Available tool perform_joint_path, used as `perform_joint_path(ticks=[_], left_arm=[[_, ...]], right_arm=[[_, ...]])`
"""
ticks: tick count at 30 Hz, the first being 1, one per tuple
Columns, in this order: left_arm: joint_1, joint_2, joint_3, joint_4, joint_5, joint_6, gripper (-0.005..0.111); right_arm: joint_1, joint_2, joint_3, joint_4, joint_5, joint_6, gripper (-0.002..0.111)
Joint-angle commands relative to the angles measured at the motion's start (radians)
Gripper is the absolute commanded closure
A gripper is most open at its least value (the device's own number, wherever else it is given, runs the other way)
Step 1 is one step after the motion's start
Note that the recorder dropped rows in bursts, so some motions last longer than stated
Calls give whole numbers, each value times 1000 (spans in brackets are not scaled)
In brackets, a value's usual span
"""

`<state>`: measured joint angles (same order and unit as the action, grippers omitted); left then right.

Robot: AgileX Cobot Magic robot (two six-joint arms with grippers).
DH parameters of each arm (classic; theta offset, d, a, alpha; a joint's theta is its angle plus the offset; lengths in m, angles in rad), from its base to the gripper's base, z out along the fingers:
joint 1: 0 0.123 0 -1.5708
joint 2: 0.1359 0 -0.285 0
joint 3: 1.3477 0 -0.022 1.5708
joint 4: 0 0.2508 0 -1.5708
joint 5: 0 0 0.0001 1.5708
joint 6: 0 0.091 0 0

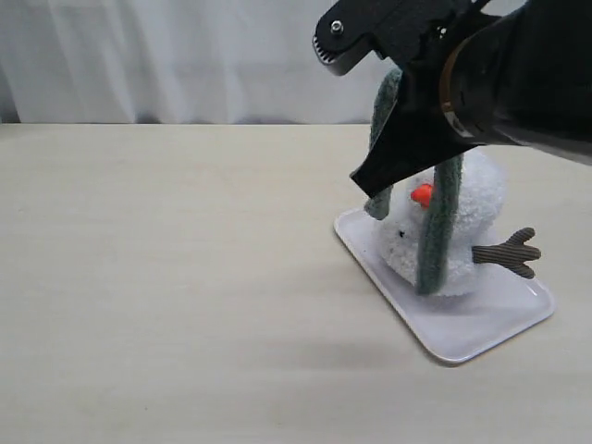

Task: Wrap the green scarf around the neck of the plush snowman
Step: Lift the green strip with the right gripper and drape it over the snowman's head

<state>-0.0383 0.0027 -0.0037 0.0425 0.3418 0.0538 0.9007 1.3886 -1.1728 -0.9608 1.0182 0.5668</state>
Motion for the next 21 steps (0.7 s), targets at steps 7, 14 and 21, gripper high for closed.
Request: perform_joint_path(ticks=[7, 14, 21], left_arm=[[-10, -3, 4, -1, -11, -2, 107], [-10, -3, 4, -1, -11, -2, 107], [-10, -3, 4, -1, -11, -2, 107]], right_arm=[[-138, 100, 3, -32, 6, 105, 104], [-209, 144, 3, -35, 6, 104, 104], [-273, 200, 3, -26, 1, 111, 104]])
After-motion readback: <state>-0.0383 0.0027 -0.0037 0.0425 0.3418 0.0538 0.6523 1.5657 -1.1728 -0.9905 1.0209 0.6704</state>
